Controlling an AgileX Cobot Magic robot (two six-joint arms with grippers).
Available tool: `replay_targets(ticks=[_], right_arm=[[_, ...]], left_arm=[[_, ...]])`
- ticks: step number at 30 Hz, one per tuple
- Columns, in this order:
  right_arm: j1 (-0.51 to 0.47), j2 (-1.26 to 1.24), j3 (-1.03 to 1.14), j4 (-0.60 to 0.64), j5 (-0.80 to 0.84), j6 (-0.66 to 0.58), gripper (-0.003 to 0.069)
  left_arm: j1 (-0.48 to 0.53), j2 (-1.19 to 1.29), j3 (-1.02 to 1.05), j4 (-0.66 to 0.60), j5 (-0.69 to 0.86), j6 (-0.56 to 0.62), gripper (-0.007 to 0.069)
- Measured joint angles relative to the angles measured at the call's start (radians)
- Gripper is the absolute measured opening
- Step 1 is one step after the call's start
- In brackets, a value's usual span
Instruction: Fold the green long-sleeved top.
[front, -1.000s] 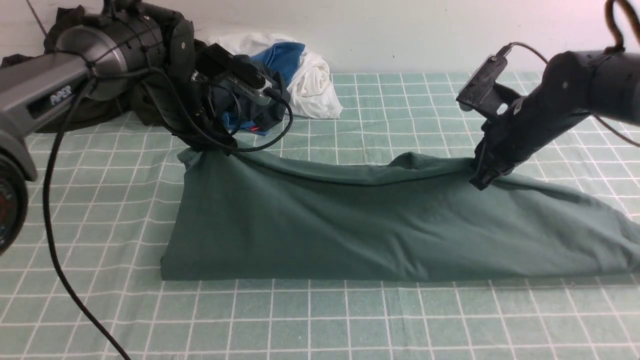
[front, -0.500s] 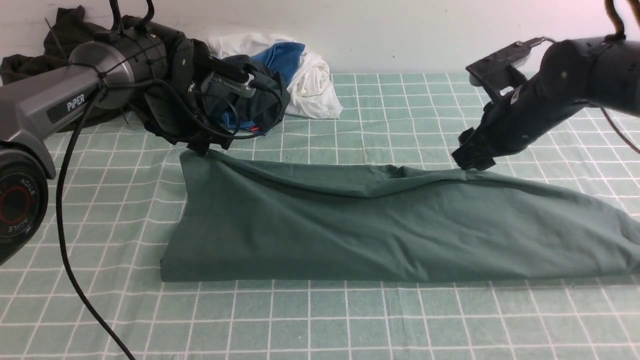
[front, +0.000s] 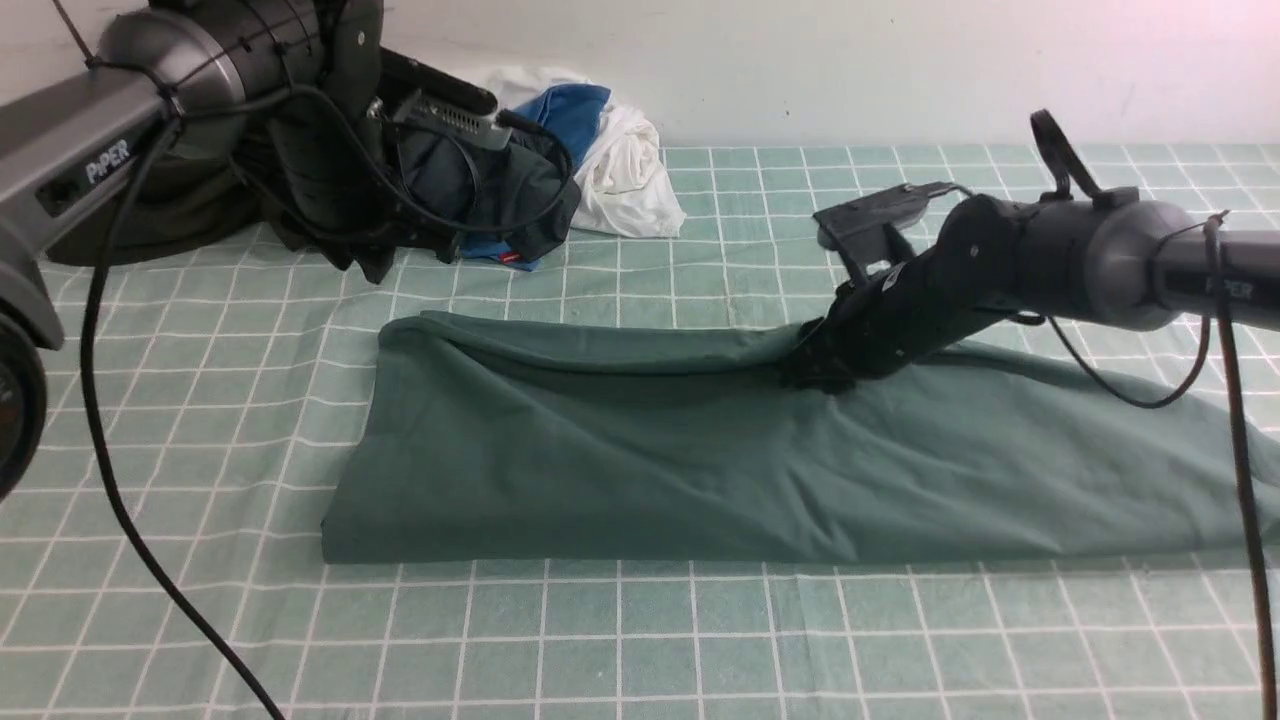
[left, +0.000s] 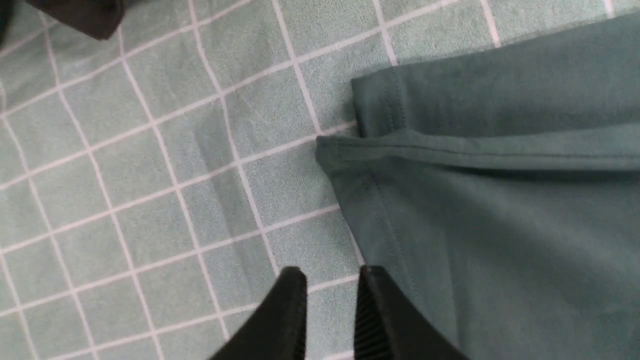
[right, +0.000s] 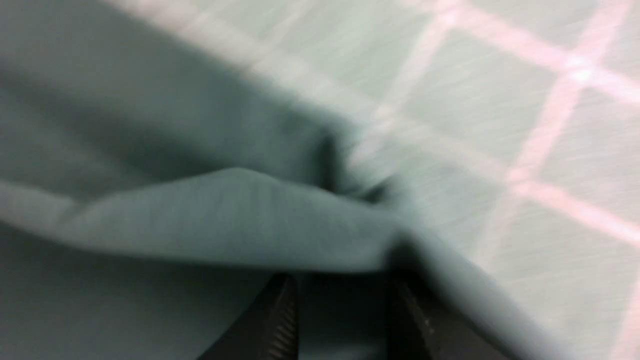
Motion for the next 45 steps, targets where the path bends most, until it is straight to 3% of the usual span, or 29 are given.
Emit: replay_targets(ticks=[3,5,12,18,23,29,33,34,35,39,45], right_arm=[[-0.054,0.001,-0.049,-0.003,0.003,0.066,0.0244],[-0.096,-0.009,-0.116,-0.015,0.092,0.095,0.0244],[-0.159,-0.125,-0.229,-0.138,0.448,0.102,0.0243],[-0.208,-0.347,-0.133,-0.284,0.680,0.109,0.0243],[-0.272,-0.495,0.080,-0.295,0.660,0.145,0.0243],[-0.446,-0.595,0.358,-0.304,0.460,0.224,0.0259],[-0.530,-0.518,0.409,-0.311,0.373,0.239,0.0365],[-0.532,-0.512,0.409,-0.311,0.371,0.243,0.0372],[-0.545,-0.470,0.409,-0.311,0.346,0.256,0.0435],[-0.551,-0.372,0.409,-0.344,0.317,0.311,0.0539],[-0.555,-0.274,0.408,-0.373,0.296,0.375,0.0570]], left_arm=[[0.000,-0.028,-0.001,-0.019,0.027,0.026,0.0028],[0.000,-0.047,-0.001,-0.054,0.063,0.054,0.0005],[-0.011,-0.092,0.122,-0.195,0.084,0.124,-0.0003],[-0.080,-0.108,0.467,-0.243,-0.068,0.158,-0.0003],[-0.082,-0.108,0.601,-0.242,-0.179,0.160,-0.0003],[-0.064,-0.121,0.634,-0.260,-0.222,0.160,-0.0003],[-0.061,-0.122,0.634,-0.264,-0.223,0.160,-0.0003],[-0.061,-0.122,0.634,-0.265,-0.223,0.160,-0.0003],[-0.061,-0.122,0.634,-0.266,-0.223,0.160,-0.0003],[-0.059,-0.122,0.634,-0.268,-0.223,0.160,-0.0003],[-0.059,-0.122,0.634,-0.270,-0.223,0.160,-0.0003]])
